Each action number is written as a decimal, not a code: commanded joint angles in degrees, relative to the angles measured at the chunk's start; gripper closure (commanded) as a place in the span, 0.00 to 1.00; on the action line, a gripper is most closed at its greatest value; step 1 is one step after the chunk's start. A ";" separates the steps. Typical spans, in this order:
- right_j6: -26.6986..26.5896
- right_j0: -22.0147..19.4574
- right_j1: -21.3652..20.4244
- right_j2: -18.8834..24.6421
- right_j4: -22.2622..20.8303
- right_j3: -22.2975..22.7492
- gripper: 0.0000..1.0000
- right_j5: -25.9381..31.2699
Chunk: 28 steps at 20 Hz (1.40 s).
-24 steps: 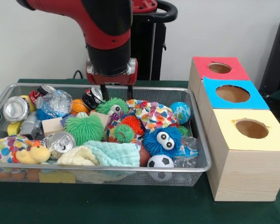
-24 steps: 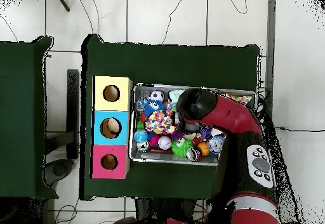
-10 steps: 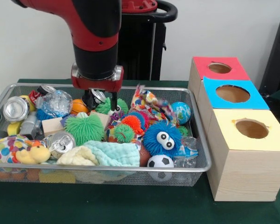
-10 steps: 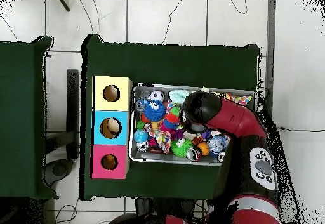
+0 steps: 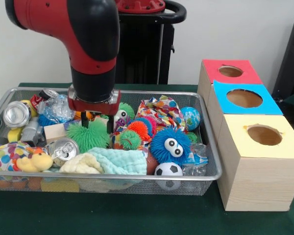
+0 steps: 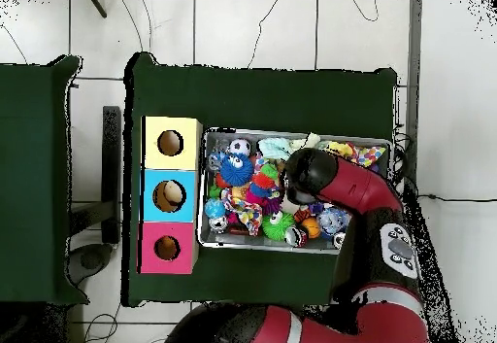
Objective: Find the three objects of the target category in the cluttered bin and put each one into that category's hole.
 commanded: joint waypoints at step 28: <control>-0.07 -6.52 16.51 6.41 -1.30 -7.20 0.00 16.61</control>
